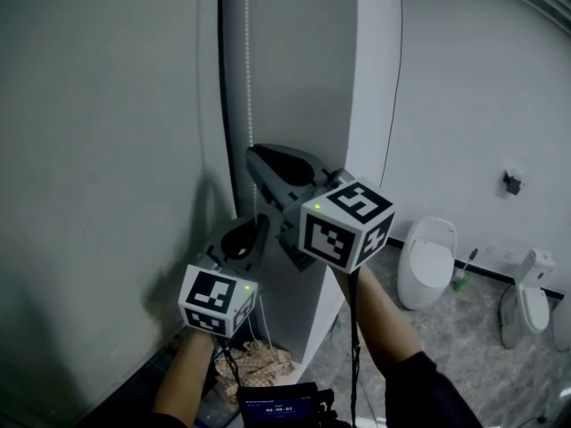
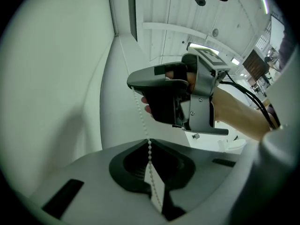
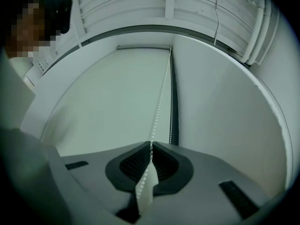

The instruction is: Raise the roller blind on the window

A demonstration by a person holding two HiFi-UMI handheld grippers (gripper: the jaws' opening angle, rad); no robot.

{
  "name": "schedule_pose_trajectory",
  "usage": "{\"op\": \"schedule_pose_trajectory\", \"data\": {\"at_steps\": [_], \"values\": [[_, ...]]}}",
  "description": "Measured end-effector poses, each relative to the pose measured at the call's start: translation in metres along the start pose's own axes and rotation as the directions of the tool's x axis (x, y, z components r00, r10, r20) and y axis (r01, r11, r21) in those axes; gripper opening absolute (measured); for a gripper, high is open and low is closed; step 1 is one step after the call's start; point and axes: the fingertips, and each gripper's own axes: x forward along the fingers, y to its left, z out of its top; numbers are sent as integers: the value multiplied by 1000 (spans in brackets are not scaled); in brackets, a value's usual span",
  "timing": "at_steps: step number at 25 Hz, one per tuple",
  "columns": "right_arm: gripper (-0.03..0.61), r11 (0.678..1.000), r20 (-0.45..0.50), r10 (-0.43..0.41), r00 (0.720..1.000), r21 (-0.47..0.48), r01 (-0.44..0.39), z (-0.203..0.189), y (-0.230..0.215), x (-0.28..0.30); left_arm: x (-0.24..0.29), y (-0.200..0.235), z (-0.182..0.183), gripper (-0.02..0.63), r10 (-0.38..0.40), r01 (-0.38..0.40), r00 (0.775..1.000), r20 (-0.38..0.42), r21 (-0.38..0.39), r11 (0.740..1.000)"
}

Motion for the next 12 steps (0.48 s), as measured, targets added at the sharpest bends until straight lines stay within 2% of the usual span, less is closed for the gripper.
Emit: {"op": "schedule_pose_trajectory", "data": {"at_steps": [6,12], "values": [[17,1000,-7,-3,1000,-23,3,-11,7,-8,-8,-7,-11,8,-10,10,1000,-2,-10,1000],[17,996,-38,-37,999,-81,34,-51,16,-25,-26,-22,-47,8,-15,14,1000,-17,-39,999]]}}
